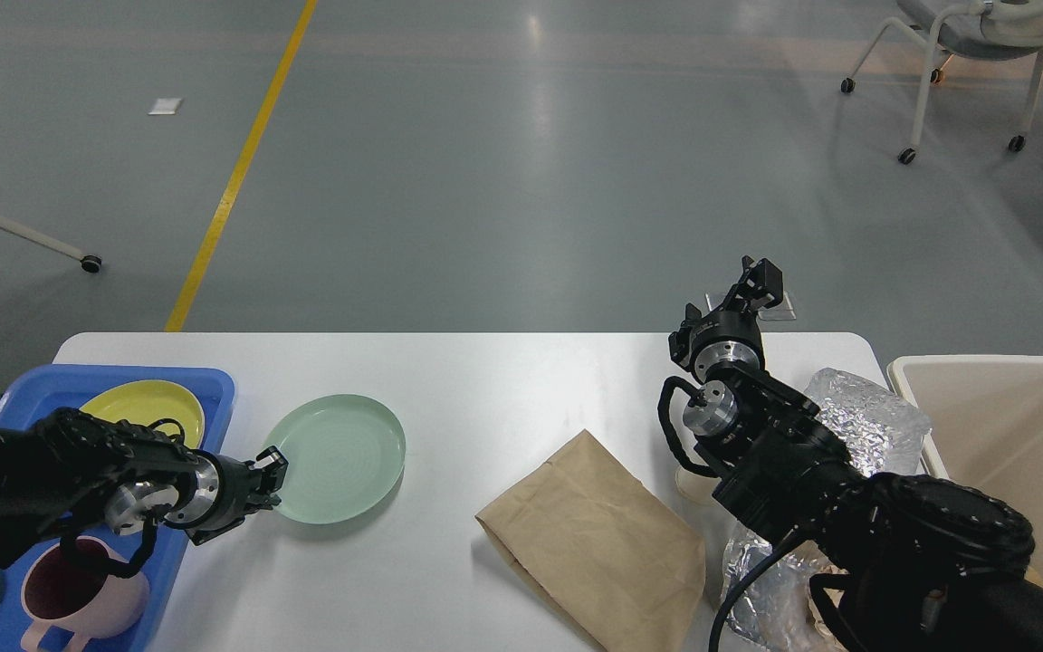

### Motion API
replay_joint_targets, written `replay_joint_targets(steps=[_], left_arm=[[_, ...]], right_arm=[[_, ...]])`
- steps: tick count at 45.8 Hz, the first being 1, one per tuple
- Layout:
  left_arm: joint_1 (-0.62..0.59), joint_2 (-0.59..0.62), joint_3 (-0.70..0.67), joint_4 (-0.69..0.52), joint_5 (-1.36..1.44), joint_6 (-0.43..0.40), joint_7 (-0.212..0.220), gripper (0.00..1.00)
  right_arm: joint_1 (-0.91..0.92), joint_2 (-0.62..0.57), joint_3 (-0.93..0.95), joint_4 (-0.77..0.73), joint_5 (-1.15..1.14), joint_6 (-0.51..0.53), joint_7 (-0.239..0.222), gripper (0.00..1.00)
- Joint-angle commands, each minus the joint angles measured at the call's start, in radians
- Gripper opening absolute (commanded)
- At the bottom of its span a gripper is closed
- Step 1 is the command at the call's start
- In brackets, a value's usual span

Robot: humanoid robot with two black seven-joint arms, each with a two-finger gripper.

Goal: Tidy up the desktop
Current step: 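Grasp the rim of the pale green plate with the left gripper, then lift the green plate and carry it over the yellow plate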

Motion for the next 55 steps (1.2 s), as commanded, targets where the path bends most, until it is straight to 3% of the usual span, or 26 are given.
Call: replay_joint_targets(steps=[1,18,33,48,55], left_arm=[[-0.080,0.046,0.016,-0.055,0.004,-0.116,-0.004,0.00],[-0.566,0.081,0.286,-0.207,0.172,-0.590,-0.006,0.00],[-0.993,0.083,0.378,-0.302,0.438,-0.878,-0.006,0.00],[-1.334,0.089,0.392,-0.342,0.484,-0.880,-0.006,0.00],[-1.394,0.120,0.421,-0.345,0.482,-0.880,-0.006,0.00]], right_arm=[[0.000,0.000,0.000,0.000,0.000,0.000,0.000,1.00],[0.000,0.000,0.000,0.000,0.000,0.000,0.000,1.00],[0.000,0.000,0.000,0.000,0.000,0.000,0.000,1.00],[0.000,0.000,0.000,0.000,0.000,0.000,0.000,1.00],[0.000,0.000,0.000,0.000,0.000,0.000,0.000,1.00]])
